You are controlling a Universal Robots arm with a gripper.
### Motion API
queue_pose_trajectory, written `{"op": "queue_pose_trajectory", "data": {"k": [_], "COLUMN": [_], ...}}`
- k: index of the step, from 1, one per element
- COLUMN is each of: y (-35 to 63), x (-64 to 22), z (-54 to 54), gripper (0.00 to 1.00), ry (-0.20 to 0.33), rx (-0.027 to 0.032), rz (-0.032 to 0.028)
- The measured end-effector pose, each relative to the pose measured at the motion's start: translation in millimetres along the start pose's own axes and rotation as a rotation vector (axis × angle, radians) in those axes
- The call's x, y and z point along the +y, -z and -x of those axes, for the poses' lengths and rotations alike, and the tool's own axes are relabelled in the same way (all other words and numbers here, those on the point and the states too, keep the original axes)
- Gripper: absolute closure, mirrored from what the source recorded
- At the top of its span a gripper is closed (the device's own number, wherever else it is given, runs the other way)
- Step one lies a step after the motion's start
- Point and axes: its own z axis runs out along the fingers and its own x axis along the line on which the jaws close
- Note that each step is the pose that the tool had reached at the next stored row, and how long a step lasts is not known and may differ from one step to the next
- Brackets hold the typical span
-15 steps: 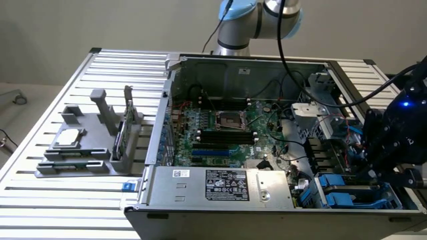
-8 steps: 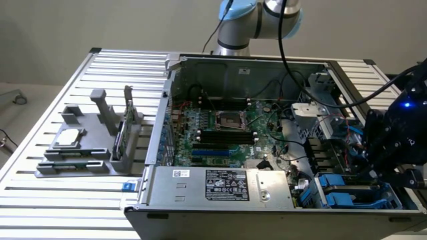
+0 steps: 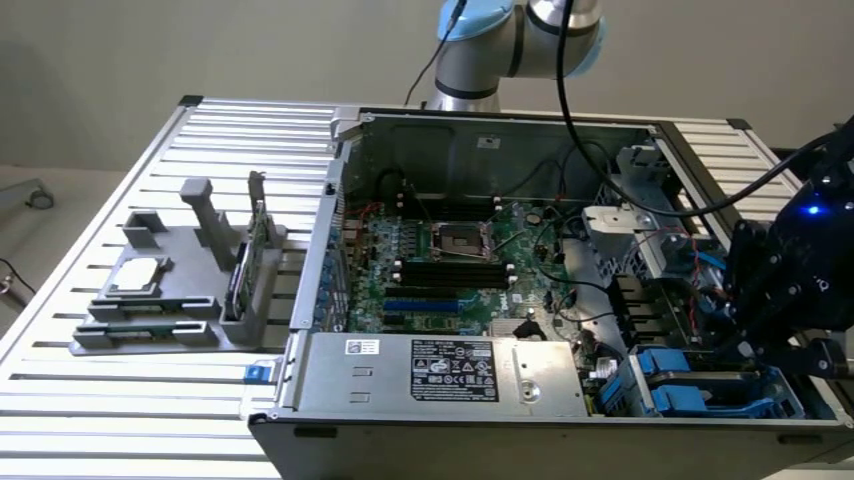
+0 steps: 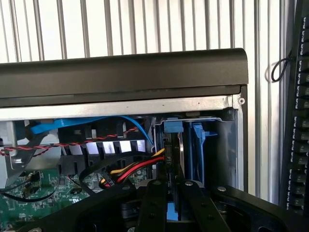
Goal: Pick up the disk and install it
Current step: 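Insert the first disk wire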
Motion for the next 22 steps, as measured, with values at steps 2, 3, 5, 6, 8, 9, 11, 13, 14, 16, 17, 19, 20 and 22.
{"op": "queue_pose_trajectory", "data": {"k": [2,3,5,6,8,9,11,13,14,16,17,19,20,22], "y": [-0.1,-0.2,-0.2,-0.2,-0.2,-0.2,-0.2,-0.2,-0.2,-0.2,-0.2,-0.1,-0.1,-0.1], "x": [0.0,0.0,0.0,0.0,0.0,0.0,0.0,0.0,0.0,-0.1,-0.1,-0.1,-0.2,-0.2], "z": [0.0,0.0,0.0,0.0,0.0,0.0,0.0,-0.2,-0.3,-0.7,-0.9,-1.5,-1.8,-2.5], "gripper": [0.84,0.84,0.84,0.84,0.84,0.84,0.84,0.84,0.84,0.84,0.84,0.84,0.84,0.84], "ry": [-0.002,-0.003,-0.005,-0.006,-0.009,-0.01,-0.013,-0.016,-0.017,-0.021,-0.023,-0.027,-0.029,-0.032], "rx": [-0.001,-0.0015,-0.0028,-0.0033,-0.0044,-0.0049,-0.0062,-0.0078,-0.0086,-0.0105,-0.0115,-0.0131,-0.0138,-0.0151], "rz": [-0.0014,-0.0023,-0.0041,-0.005,-0.0072,-0.0085,-0.0115,-0.0155,-0.0177,-0.022,-0.0239,-0.0273,-0.029,-0.0325]}}
